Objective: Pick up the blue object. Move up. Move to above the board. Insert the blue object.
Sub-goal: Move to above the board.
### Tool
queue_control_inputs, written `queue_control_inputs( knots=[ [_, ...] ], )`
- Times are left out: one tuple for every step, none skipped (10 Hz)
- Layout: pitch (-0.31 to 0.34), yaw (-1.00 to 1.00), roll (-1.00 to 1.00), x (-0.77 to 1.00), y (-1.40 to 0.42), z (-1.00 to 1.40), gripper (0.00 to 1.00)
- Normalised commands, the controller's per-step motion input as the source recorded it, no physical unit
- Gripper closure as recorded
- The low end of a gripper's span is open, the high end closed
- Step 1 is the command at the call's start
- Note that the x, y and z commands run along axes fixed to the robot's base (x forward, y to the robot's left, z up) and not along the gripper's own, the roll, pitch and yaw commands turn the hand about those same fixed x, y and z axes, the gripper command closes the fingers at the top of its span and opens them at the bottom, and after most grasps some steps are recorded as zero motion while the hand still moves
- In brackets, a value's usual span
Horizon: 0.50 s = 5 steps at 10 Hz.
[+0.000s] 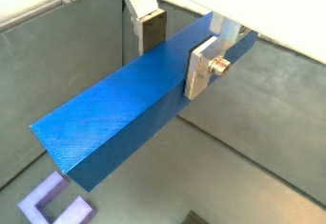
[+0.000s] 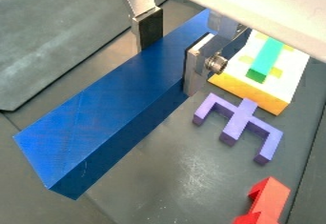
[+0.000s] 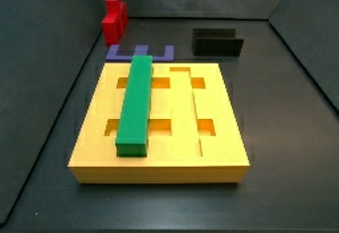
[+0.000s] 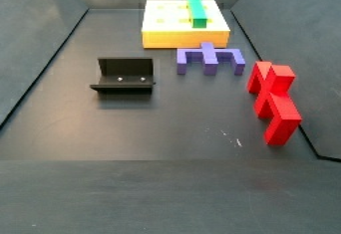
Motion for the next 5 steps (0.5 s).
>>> queue_control_inputs(
  knots=[
    [0.068,0.0,0.0,0.06,0.01,0.2,1.0],
    [0.243,0.39,0.04,-0.05,-1.4,0.18,1.0],
    [0.202,0.35,0.09,-0.06,-1.4,0.16,1.0],
    [0.147,0.28,0.1,-0.06,-1.4,0.17,1.0],
    [0.059,0.14,0.03,-0.06,-1.4,0.16,1.0]
  ],
)
